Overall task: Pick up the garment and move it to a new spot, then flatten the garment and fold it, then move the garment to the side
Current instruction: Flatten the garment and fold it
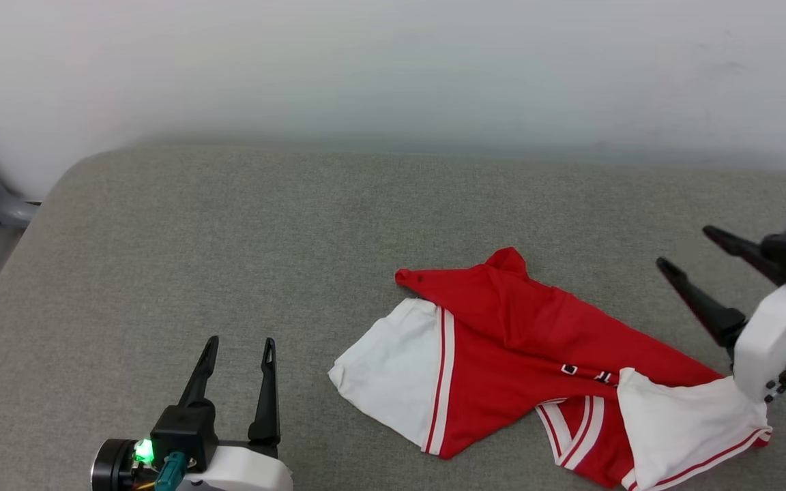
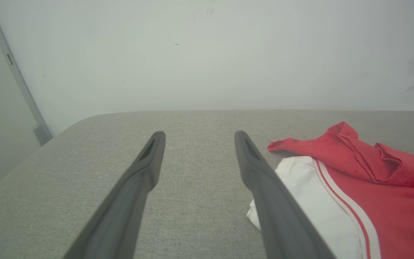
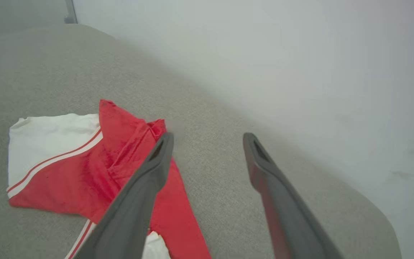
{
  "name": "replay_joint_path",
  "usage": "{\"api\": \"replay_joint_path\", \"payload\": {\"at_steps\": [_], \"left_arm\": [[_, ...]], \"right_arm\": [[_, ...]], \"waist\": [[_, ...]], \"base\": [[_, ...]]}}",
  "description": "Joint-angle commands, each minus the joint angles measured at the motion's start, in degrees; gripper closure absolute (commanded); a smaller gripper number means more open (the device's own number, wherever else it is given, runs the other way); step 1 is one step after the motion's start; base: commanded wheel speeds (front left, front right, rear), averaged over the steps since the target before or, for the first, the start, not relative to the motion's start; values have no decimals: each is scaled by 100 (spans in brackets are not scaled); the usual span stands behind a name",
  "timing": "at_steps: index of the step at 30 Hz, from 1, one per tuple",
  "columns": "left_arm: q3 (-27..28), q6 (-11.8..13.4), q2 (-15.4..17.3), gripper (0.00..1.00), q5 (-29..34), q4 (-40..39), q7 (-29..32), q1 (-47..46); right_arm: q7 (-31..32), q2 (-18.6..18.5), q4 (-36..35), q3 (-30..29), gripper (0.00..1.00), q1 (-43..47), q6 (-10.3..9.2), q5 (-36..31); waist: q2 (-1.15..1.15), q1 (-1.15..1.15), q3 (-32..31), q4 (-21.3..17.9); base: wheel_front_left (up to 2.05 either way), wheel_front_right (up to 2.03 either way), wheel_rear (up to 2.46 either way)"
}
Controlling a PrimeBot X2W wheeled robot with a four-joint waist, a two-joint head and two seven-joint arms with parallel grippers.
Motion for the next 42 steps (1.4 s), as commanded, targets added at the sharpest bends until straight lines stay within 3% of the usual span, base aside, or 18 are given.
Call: {"api": "replay_joint_path", "payload": {"at_steps": [1,7,12,23,31,32,33,34,42], "left_arm": [[-18,-4,-5,0,26,-25,-15,-79],[-127,41,-5,0,-31,-76,-15,-185],[-237,54,-5,0,-131,-66,-15,-371],[-668,212,-6,0,-340,-102,-15,-891],[-703,288,-6,0,-367,-73,-15,-915],[-677,301,-6,0,-360,-64,-15,-892],[-658,301,-6,0,-353,-53,-15,-870],[-647,298,-5,0,-349,-42,-15,-852],[-563,248,-3,0,-282,43,-15,-618]], "right_arm": [[346,-85,-134,173,0,-100,-8,101],[1955,-310,-248,935,0,-498,-8,596],[2628,-355,64,1452,0,-1011,-8,835],[3046,40,1575,2717,0,-2160,-8,882],[2786,442,2456,3667,0,-1936,3,1390],[2651,462,2442,3743,16,-1961,4,1436],[2471,465,2405,3789,82,-2028,8,1471],[2281,452,2390,3821,100,-2102,8,1502],[622,195,1991,3816,100,-2466,-6,1654]], "waist": [[0,0,42,42],[0,0,252,169],[0,0,599,331],[0,0,1403,823],[0,0,1445,912],[0,0,1420,883],[0,0,1390,851],[0,0,1349,819],[0,0,759,496]], "base": [[0,0,0],[0,0,0],[0,0,0],[0,0,0],[0,0,0],[0,0,0],[0,0,0],[0,0,0],[0,0,0]]}}
